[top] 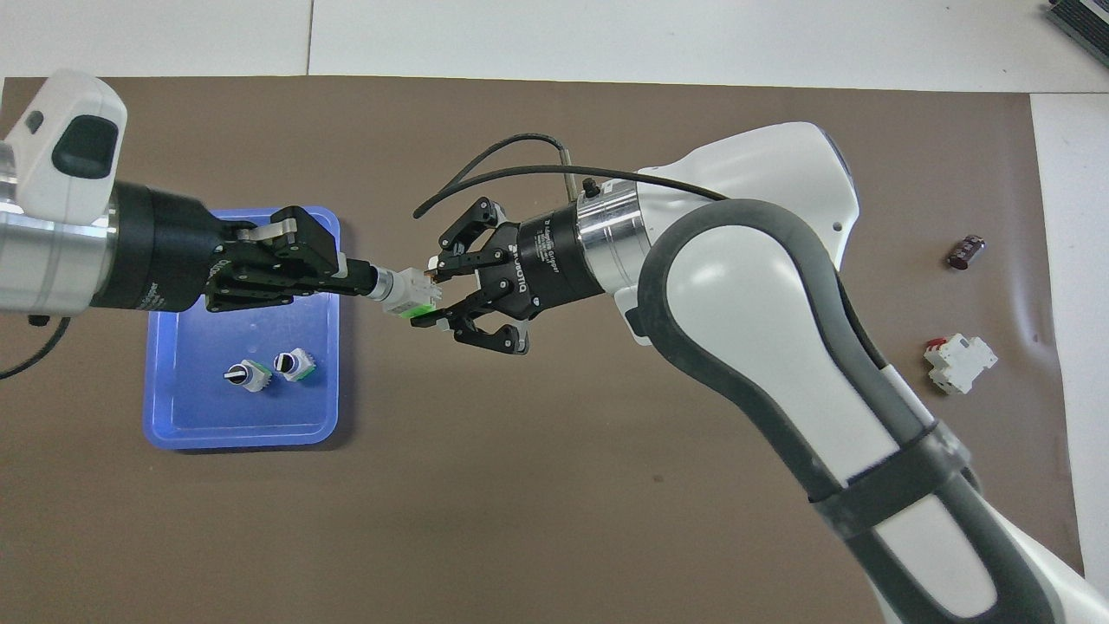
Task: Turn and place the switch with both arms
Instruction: 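Close the left gripper on the switch end near the right gripper, then open the right gripper and withdraw it while the left gripper holds the switch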
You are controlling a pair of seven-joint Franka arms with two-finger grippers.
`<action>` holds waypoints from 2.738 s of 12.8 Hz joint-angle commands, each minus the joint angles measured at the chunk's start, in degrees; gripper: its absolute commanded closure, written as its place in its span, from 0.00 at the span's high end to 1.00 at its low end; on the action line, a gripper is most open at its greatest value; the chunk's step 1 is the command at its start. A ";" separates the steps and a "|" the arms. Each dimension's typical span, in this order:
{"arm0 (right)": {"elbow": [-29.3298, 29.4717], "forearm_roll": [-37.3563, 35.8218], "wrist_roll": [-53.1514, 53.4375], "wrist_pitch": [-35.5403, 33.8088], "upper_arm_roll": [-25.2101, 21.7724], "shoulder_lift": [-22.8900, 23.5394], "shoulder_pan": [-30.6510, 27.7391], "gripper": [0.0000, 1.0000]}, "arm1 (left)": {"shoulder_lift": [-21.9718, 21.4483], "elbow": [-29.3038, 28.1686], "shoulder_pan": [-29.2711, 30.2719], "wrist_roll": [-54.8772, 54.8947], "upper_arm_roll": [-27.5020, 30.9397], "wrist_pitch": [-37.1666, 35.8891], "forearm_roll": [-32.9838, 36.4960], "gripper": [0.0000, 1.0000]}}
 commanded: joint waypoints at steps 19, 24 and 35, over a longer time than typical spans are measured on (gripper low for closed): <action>-1.54 0.39 -0.99 1.11 0.77 -0.86 0.24 0.00 | -0.21 1.82 -0.92 -77.11 -2.77 8.89 1.84 0.00; -1.54 0.39 -0.90 1.11 0.77 -0.95 0.24 0.00 | -0.30 1.29 -0.84 -77.21 -2.86 8.97 4.58 0.00; -1.72 -7.59 0.33 -0.99 0.68 -3.23 -0.29 1.00 | -0.65 0.68 -0.13 -76.51 -2.86 8.62 4.66 0.00</action>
